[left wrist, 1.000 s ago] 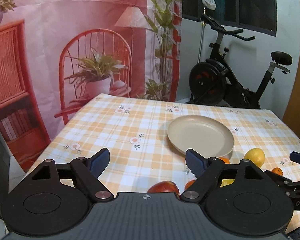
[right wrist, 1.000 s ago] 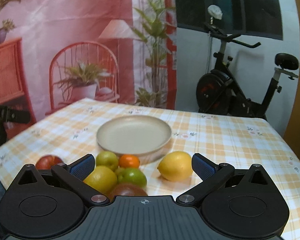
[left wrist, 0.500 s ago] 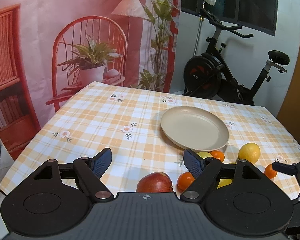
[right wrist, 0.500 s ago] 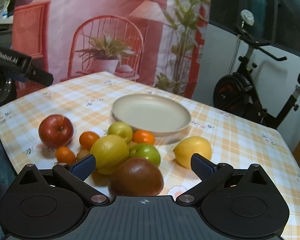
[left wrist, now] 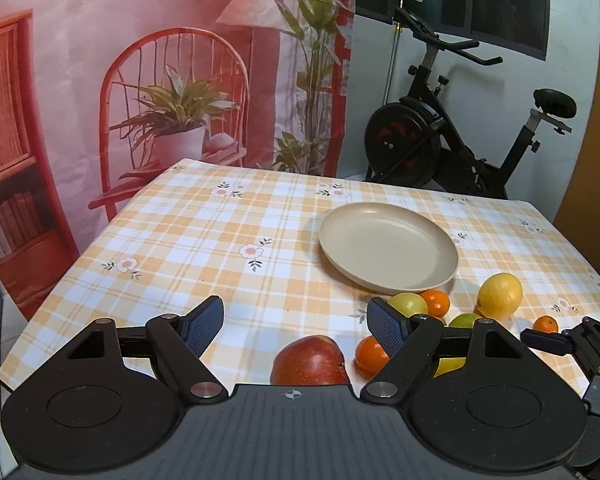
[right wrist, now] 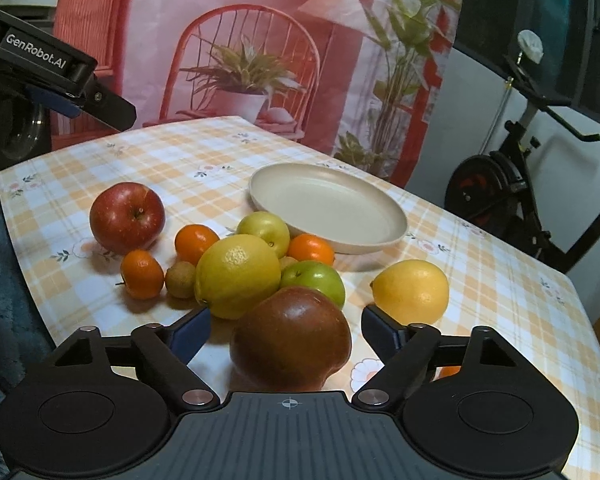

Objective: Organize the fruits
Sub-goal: 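Move both tools forward toward the cluster of fruit, then close the left tool around the dark red apple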

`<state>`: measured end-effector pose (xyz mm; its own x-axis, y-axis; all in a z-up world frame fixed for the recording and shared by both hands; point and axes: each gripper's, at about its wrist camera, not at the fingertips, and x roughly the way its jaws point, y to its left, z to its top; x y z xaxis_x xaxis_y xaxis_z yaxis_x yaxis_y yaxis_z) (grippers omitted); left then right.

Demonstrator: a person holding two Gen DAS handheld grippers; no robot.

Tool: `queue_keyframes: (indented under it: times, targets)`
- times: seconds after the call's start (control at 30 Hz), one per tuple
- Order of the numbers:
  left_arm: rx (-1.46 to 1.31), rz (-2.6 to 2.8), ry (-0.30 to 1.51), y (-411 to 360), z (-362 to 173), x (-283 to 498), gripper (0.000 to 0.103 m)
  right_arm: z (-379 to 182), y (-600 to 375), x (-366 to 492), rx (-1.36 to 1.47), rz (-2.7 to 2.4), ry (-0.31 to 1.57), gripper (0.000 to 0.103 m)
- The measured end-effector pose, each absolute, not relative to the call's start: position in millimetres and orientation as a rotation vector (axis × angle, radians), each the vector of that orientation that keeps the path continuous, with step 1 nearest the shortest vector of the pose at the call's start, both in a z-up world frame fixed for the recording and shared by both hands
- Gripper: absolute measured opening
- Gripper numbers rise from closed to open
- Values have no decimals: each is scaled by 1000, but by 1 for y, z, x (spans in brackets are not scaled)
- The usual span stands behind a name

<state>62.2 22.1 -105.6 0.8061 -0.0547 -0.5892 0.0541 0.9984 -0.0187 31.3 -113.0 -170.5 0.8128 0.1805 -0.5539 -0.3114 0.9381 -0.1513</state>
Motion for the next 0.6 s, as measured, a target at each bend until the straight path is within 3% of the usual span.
queue_keyframes:
  times: [0.1,0.17,0.4,0.6]
  targets:
    - [-2,-76,629,22,-107,61,81,-171,-117,33,-229,259,566,74]
    - [-4,-90,631,20,-108,62,80,-173,-119,35,-212,259,576,65]
    - [-7,-143,681,13,-114,67,62,-173,-132,37,-123,284,607,63]
    - [-12,-203,701,2,-113,74,57,-169,-159,33,30,277,612,62]
